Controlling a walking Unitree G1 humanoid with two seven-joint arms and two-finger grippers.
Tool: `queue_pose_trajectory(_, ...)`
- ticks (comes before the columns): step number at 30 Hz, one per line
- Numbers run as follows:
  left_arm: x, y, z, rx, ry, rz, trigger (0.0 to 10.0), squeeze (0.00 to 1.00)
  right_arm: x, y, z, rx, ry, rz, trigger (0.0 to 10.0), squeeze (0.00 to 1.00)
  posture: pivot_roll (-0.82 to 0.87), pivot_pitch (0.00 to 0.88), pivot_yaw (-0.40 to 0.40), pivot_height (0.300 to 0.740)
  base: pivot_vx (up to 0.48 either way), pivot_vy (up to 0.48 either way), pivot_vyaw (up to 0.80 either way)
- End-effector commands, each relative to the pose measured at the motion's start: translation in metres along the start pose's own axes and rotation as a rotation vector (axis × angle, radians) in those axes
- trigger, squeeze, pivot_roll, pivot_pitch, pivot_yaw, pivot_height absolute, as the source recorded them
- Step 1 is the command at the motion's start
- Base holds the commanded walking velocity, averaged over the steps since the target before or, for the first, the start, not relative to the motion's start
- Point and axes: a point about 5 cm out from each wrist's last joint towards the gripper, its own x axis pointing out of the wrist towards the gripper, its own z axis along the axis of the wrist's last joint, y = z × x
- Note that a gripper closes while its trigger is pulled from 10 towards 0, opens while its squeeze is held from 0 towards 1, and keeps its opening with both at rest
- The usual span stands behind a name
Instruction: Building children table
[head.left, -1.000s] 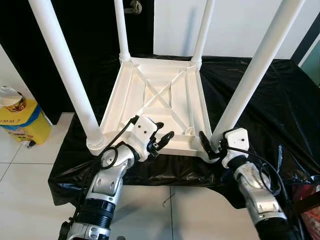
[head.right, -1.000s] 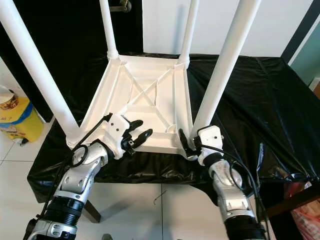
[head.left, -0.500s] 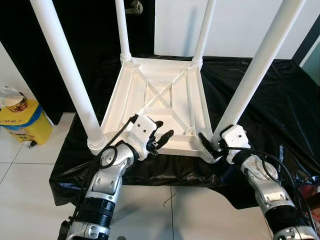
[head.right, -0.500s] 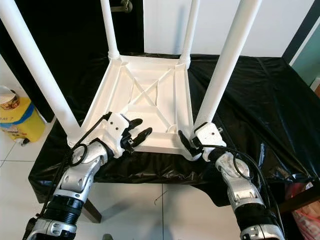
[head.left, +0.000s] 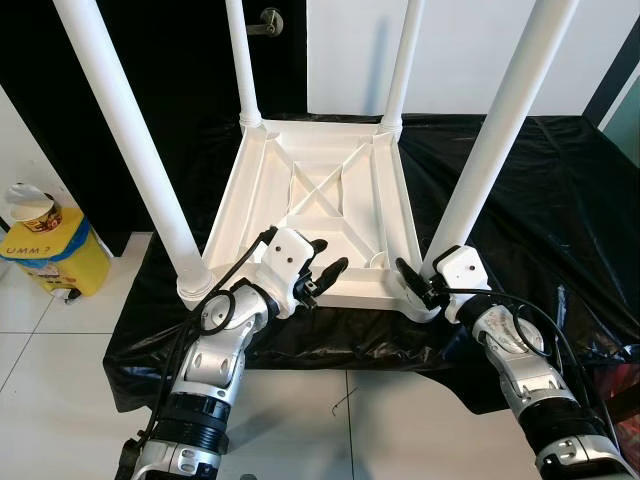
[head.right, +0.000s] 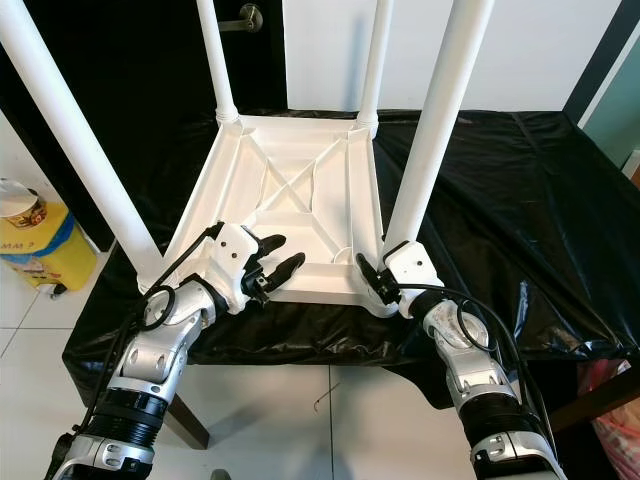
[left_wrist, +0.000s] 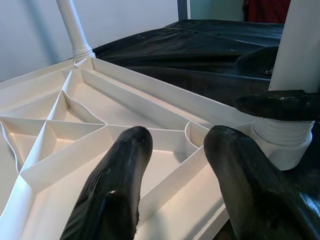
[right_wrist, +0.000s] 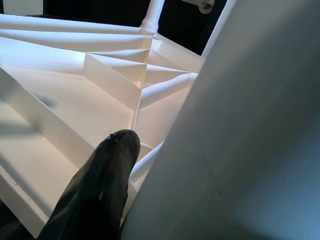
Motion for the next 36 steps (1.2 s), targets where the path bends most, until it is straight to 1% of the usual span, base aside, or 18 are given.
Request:
queue_pose_trajectory(1, 0.001, 0.004, 0.000, -0.004, -0.003, 0.070, 10.0, 0.00, -0.004, 0.002, -0.009, -0.062, 0.060, 0.043, 0.0, 0.00, 0.01, 0.000, -0.023, 0.740, 0.000, 0.000, 0.00)
queue_pose_trajectory(4, 0.001, 0.004, 0.000, -0.005, -0.002, 0.069, 10.0, 0.00, -0.004, 0.002, -0.011, -0.062, 0.066, 0.041, 0.0, 0.00, 0.01, 0.000, -0.023, 0.740, 0.000, 0.000, 0.00)
queue_pose_trajectory(5, 0.001, 0.004, -0.001, -0.005, -0.002, 0.067, 10.0, 0.00, -0.005, 0.001, -0.013, -0.048, 0.075, 0.029, 4.7, 0.00, 0.01, 0.000, -0.024, 0.740, 0.000, 0.000, 0.00)
queue_pose_trajectory(6, 0.002, 0.004, -0.001, -0.005, -0.001, 0.067, 10.0, 0.00, -0.005, 0.000, -0.014, -0.027, 0.080, 0.010, 10.0, 0.00, 0.01, 0.000, -0.026, 0.740, 0.000, 0.000, 0.00)
queue_pose_trajectory(13, 0.002, 0.003, -0.001, -0.007, -0.003, 0.065, 10.0, 0.00, -0.005, -0.003, -0.016, 0.028, 0.085, -0.032, 10.0, 0.00, 0.02, 0.000, -0.031, 0.740, 0.000, 0.000, 0.00)
queue_pose_trajectory(14, 0.002, 0.003, 0.000, -0.008, -0.006, 0.066, 10.0, 0.00, -0.005, -0.002, -0.017, 0.079, 0.085, -0.060, 10.0, 0.00, 0.02, 0.000, -0.033, 0.740, 0.000, 0.000, 0.00)
queue_pose_trajectory(15, 0.002, 0.003, 0.000, -0.008, -0.006, 0.066, 10.0, 0.00, -0.005, -0.002, -0.017, 0.079, 0.085, -0.060, 10.0, 0.00, 0.02, 0.000, -0.033, 0.740, 0.000, 0.000, 0.00)
queue_pose_trajectory(16, 0.002, 0.002, 0.000, -0.008, -0.007, 0.064, 10.0, 0.00, -0.005, 0.000, -0.018, 0.130, 0.085, -0.080, 10.0, 0.00, 0.02, 0.000, -0.034, 0.740, 0.000, 0.000, 0.00)
queue_pose_trajectory(17, 0.002, 0.002, 0.000, -0.008, -0.007, 0.064, 10.0, 0.00, -0.005, 0.000, -0.018, 0.130, 0.085, -0.080, 10.0, 0.00, 0.02, 0.000, -0.034, 0.740, 0.000, 0.000, 0.00)
queue_pose_trajectory(20, 0.001, 0.000, -0.001, -0.011, -0.008, 0.060, 10.0, 0.00, -0.007, 0.010, -0.020, 0.243, 0.084, -0.122, 10.0, 0.00, 0.02, 0.000, -0.036, 0.740, 0.000, 0.000, 0.00)
queue_pose_trajectory(23, 0.001, 0.000, -0.001, -0.011, -0.008, 0.059, 10.0, 0.00, -0.007, 0.011, -0.020, 0.260, 0.084, -0.130, 10.0, 0.00, 0.02, 0.000, -0.036, 0.740, 0.000, 0.000, 0.00)
queue_pose_trajectory(25, 0.001, -0.002, -0.001, -0.014, -0.006, 0.056, 10.0, 0.00, -0.008, 0.017, -0.022, 0.361, 0.088, -0.168, 10.0, 0.00, 0.02, 0.000, -0.041, 0.740, 0.000, 0.000, 0.00)
queue_pose_trajectory(27, 0.001, -0.002, -0.001, -0.014, -0.006, 0.056, 10.0, 0.00, -0.008, 0.017, -0.022, 0.361, 0.088, -0.168, 10.0, 0.00, 0.02, 0.000, -0.041, 0.740, 0.000, 0.000, 0.00)
queue_pose_trajectory(32, 0.000, -0.003, -0.002, -0.016, -0.004, 0.056, 10.0, 0.00, -0.009, 0.022, -0.026, 0.485, 0.107, -0.221, 10.0, 0.00, 0.02, 0.000, -0.047, 0.740, 0.000, 0.000, 0.00)
queue_pose_trajectory(33, 0.000, -0.003, -0.002, -0.016, -0.004, 0.056, 10.0, 0.00, -0.009, 0.022, -0.026, 0.485, 0.107, -0.221, 10.0, 0.00, 0.02, 0.000, -0.047, 0.740, 0.000, 0.000, 0.00)
queue_pose_trajectory(34, 0.000, -0.003, -0.003, -0.017, -0.004, 0.058, 10.0, 0.00, -0.010, 0.027, -0.028, 0.599, 0.121, -0.257, 10.0, 0.00, 0.02, 0.000, -0.050, 0.740, 0.000, 0.000, 0.00)
queue_pose_trajectory(35, 0.000, -0.003, -0.003, -0.017, -0.004, 0.058, 10.0, 0.00, -0.010, 0.027, -0.028, 0.599, 0.121, -0.257, 10.0, 0.00, 0.02, 0.000, -0.050, 0.740, 0.000, 0.000, 0.00)
queue_pose_trajectory(36, 0.000, -0.003, -0.003, -0.018, -0.004, 0.059, 10.0, 0.00, -0.010, 0.030, -0.028, 0.656, 0.126, -0.271, 10.0, 0.00, 0.02, 0.000, -0.051, 0.740, 0.000, 0.000, 0.00)
